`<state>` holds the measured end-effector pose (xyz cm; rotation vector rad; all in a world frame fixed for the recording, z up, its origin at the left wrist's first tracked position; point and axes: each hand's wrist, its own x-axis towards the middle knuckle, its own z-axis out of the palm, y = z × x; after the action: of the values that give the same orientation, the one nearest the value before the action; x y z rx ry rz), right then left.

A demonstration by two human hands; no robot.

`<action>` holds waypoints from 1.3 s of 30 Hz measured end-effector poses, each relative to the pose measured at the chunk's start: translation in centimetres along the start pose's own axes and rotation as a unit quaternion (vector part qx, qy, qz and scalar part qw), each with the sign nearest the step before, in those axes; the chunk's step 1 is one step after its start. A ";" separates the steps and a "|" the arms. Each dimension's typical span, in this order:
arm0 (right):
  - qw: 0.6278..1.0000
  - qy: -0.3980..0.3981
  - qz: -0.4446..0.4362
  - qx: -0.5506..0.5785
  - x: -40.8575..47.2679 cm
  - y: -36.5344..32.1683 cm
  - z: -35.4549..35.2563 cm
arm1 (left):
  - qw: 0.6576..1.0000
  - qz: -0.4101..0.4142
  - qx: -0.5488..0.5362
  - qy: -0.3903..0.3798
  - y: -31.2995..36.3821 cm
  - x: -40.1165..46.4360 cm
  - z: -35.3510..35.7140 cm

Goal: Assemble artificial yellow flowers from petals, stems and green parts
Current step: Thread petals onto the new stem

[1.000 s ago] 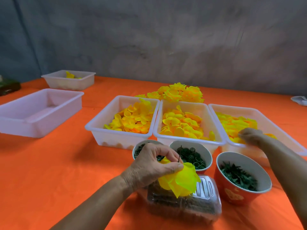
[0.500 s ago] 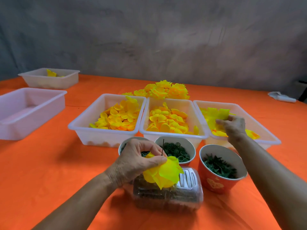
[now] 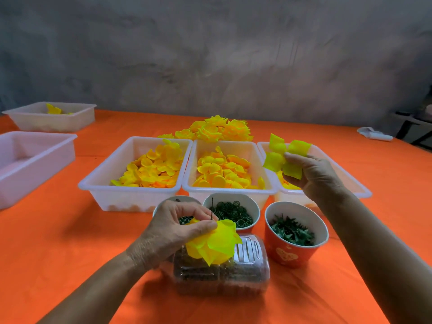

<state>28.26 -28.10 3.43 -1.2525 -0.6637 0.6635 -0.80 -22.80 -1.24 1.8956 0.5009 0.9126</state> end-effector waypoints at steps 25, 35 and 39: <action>0.960 -0.253 0.099 -0.067 -11.6 -4.4 10.2 | 0.982 -0.120 -0.134 0.059 8.2 2.0 -1.9; 0.947 -0.247 0.158 -0.130 -11.4 -4.0 10.0 | 0.954 -0.247 -0.167 0.032 8.2 2.4 -1.8; 0.951 -0.228 0.161 -0.136 -11.1 -3.9 10.1 | 0.955 -0.268 -0.124 -0.003 8.1 2.3 -1.7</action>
<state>13.73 -31.01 8.11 -1.4938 -0.9654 1.1853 -0.96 -24.15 7.24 1.4270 0.8088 0.5761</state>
